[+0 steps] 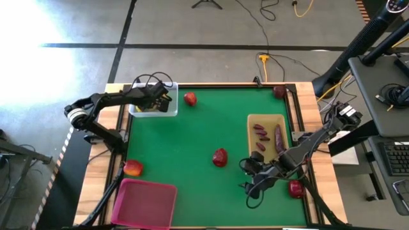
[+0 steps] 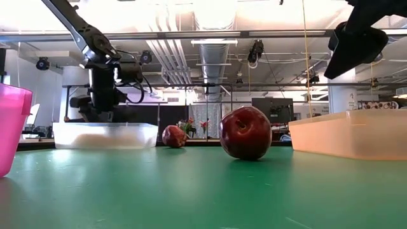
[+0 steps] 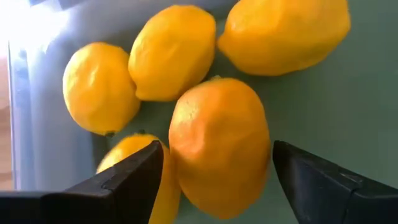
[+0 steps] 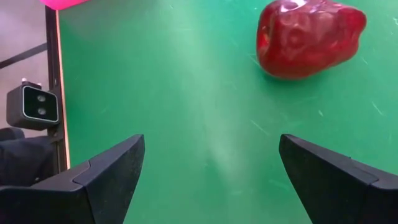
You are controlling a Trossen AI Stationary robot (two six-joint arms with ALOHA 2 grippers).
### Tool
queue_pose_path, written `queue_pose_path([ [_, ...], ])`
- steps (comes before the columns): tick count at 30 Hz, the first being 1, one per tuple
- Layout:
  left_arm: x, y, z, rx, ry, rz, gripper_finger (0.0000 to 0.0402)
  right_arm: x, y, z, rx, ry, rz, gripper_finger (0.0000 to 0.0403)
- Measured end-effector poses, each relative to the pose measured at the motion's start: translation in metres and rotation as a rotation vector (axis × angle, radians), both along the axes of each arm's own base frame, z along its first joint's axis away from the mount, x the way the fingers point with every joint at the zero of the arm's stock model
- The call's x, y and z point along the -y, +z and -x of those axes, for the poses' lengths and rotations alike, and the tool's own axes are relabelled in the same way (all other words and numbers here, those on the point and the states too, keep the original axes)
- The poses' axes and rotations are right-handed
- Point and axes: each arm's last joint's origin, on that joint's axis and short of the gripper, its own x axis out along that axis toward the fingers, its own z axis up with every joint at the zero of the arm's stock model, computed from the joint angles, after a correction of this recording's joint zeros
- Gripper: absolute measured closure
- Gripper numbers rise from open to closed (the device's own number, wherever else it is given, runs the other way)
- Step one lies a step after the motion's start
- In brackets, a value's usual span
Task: Sort produce into baskets
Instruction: Put the apple into the pink transparent bin
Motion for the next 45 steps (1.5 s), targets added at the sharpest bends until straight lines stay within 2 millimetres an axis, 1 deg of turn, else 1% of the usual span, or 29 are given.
queue_pose_path([
  [3,-0.002,0.007,-0.002,-0.007,-0.017,-0.003,0.0118,0.0,0.0,0.0,-0.003,0.006,-0.003,0.0039],
  [7,-0.003,0.029,-0.008,-0.018,-0.077,0.026,0.0118,0.0,0.0,0.0,-0.016,0.027,-0.018,0.0039],
  [9,0.001,0.042,-0.013,0.011,-0.126,0.044,0.0118,-0.001,0.0,0.0,-0.022,0.048,-0.02,0.0039],
  [11,0.011,0.056,-0.021,0.079,-0.184,0.034,0.0118,-0.001,0.0,0.0,-0.021,0.066,-0.007,0.0039],
  [14,0.036,0.073,-0.04,0.234,-0.307,0.002,0.0118,-0.001,0.0,0.0,-0.018,0.095,0.016,0.0039],
  [16,0.056,0.081,-0.054,0.359,-0.423,-0.005,0.0118,-0.001,0.0,0.0,-0.014,0.117,0.036,0.0039],
  [19,0.096,0.088,-0.076,0.484,-0.618,-0.028,0.0118,0.001,0.0,-0.001,-0.01,0.133,0.055,0.0039],
  [21,0.129,0.089,-0.089,0.52,-0.796,-0.052,0.0118,0.002,0.0,-0.003,0.002,0.147,0.066,0.0039],
  [24,0.18,0.082,-0.106,0.556,-1.081,-0.102,0.0118,0.004,0.001,-0.004,0.007,0.158,0.082,0.0039],
  [25,0.194,0.077,-0.11,0.567,-1.129,-0.128,0.0118,0.005,0.001,-0.005,0.006,0.159,0.086,0.0039],
  [27,0.217,0.069,-0.12,0.605,-1.141,-0.18,0.0118,0.007,0.001,-0.006,0.01,0.176,0.105,0.0039],
  [30,0.237,0.054,-0.134,0.656,-1.128,-0.195,0.0114,0.011,0.001,-0.008,0.02,0.179,0.155,0.0039],
  [34,0.251,0.024,-0.15,0.649,-1.148,-0.192,0.0099,0.021,0.001,-0.013,0.044,0.134,0.256,0.0039],
  [36,0.252,0.009,-0.156,0.61,-1.179,-0.199,0.0092,0.029,0.0,-0.015,0.055,0.093,0.344,0.0039],
  [39,0.252,-0.009,-0.163,0.584,-1.202,-0.185,0.0087,0.042,-0.007,-0.021,0.056,-0.026,0.482,0.0039],
  [41,0.252,-0.013,-0.165,0.595,-1.198,-0.177,0.0086,0.051,-0.013,-0.028,0.033,-0.071,0.511,0.0039],
  [45,0.256,-0.01,-0.168,0.646,-1.219,-0.118,0.0086,0.061,-0.032,-0.039,-0.045,-0.095,0.534,0.0039],
])
